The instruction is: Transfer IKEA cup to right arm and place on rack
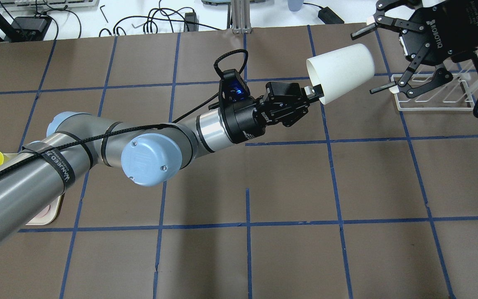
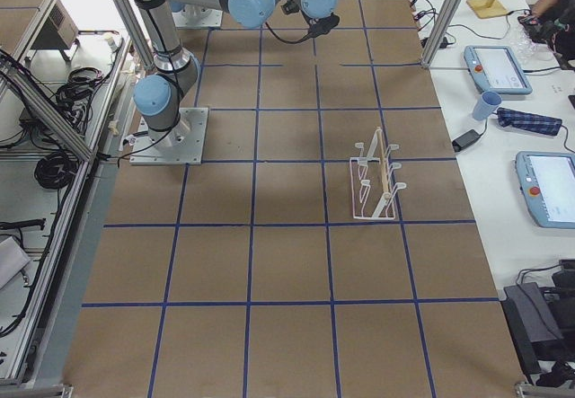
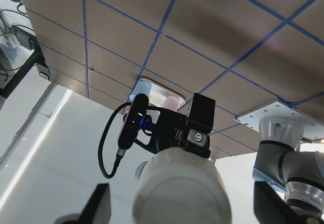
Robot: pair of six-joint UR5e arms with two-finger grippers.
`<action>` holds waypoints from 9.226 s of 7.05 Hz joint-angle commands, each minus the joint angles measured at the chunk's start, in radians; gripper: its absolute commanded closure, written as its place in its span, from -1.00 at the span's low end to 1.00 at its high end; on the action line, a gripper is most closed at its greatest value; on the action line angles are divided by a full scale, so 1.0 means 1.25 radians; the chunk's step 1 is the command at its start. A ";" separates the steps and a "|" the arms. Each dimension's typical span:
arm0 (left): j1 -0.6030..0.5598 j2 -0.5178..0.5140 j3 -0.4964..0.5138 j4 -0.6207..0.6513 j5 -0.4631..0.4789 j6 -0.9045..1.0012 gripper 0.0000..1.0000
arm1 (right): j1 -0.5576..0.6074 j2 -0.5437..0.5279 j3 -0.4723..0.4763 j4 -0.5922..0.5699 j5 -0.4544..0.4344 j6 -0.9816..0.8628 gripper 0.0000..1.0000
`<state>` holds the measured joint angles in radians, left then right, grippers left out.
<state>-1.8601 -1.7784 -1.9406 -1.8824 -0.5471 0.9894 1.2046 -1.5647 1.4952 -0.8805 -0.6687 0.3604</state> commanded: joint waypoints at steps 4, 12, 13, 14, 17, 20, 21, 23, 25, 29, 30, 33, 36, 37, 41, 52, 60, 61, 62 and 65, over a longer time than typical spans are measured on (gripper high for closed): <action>-0.001 -0.002 0.000 0.000 0.000 0.000 1.00 | 0.029 0.005 0.000 -0.031 -0.001 0.003 -0.73; 0.001 0.020 0.003 0.004 0.008 -0.059 -1.00 | 0.029 0.006 -0.011 -0.038 -0.001 0.003 0.00; 0.003 0.021 0.004 0.004 0.011 -0.065 -1.00 | 0.029 0.016 -0.018 -0.038 -0.001 0.003 0.11; 0.012 0.024 0.005 0.004 0.013 -0.078 -1.00 | 0.027 0.033 -0.041 -0.039 -0.003 0.003 0.25; 0.086 0.051 0.001 0.005 0.058 -0.136 -1.00 | 0.022 0.136 -0.188 -0.083 -0.105 -0.006 0.29; 0.249 0.089 0.010 0.025 0.354 -0.250 -1.00 | 0.052 0.152 -0.235 -0.178 -0.336 -0.034 0.30; 0.287 0.101 0.015 0.054 0.460 -0.298 -1.00 | 0.074 0.151 -0.232 -0.182 -0.408 -0.056 0.33; 0.399 0.118 0.034 0.072 0.710 -0.366 -1.00 | 0.142 0.152 -0.223 -0.234 -0.541 -0.065 0.40; 0.424 0.129 0.095 0.131 0.936 -0.462 -1.00 | 0.171 0.158 -0.218 -0.261 -0.663 -0.097 0.51; 0.412 0.183 0.179 0.232 1.362 -0.609 -1.00 | 0.145 0.162 -0.183 -0.434 -0.724 -0.253 0.77; 0.411 0.203 0.184 0.275 1.458 -0.609 -1.00 | 0.137 0.163 -0.176 -0.476 -0.799 -0.269 0.92; 0.276 0.194 0.255 0.302 1.713 -0.736 -1.00 | 0.077 0.163 -0.099 -0.645 -0.803 -0.409 1.00; 0.217 0.197 0.288 0.306 1.677 -0.775 -1.00 | 0.005 0.163 0.004 -0.825 -0.732 -0.563 1.00; 0.251 0.198 0.290 0.308 1.627 -0.740 -1.00 | -0.011 0.164 0.026 -0.866 -0.695 -0.584 1.00; 0.271 0.203 0.290 0.298 1.637 -0.770 -1.00 | -0.057 0.213 0.048 -0.957 -0.652 -0.600 1.00; 0.247 0.160 0.349 0.239 1.637 -0.820 -1.00 | -0.075 0.275 0.058 -1.017 -0.637 -0.611 -1.00; 0.251 0.173 0.343 0.244 1.637 -0.819 -1.00 | -0.067 -0.013 -0.002 -0.399 -0.697 -0.576 -1.00; 0.251 0.173 0.345 0.244 1.637 -0.819 -1.00 | -0.065 -0.021 -0.009 -0.398 -0.723 -0.568 -1.00; 0.251 0.176 0.345 0.247 1.638 -0.819 -1.00 | -0.039 -0.026 -0.009 -0.398 -0.722 -0.551 -1.00; 0.252 0.178 0.339 0.252 1.637 -0.812 -1.00 | 0.187 -0.025 -0.027 -0.403 -0.718 -0.306 -1.00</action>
<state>-1.5450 -1.5572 -1.5136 -1.5687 1.4999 -0.0271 1.3258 -1.5957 1.4747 -1.3834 -1.5725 -0.1486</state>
